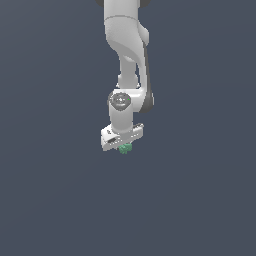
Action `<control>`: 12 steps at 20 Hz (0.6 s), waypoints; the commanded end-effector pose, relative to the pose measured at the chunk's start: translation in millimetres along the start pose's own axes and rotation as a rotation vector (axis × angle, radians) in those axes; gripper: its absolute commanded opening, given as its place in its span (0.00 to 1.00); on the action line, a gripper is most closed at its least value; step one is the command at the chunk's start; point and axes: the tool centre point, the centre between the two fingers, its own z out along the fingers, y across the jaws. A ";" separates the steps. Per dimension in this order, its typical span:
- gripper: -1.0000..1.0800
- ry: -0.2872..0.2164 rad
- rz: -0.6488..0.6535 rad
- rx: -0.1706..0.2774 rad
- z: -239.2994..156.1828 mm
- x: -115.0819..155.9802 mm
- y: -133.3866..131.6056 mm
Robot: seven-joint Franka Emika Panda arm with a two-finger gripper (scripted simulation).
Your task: Pick up the object and move it to a goal position.
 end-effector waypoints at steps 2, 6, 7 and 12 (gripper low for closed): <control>0.00 0.000 0.001 0.000 -5.3 4.5 14.1; 0.00 0.000 0.000 0.000 -13.2 12.2 36.2; 0.00 0.000 0.000 0.000 -15.6 14.4 42.6; 0.00 0.000 0.000 0.001 -27.5 26.6 76.0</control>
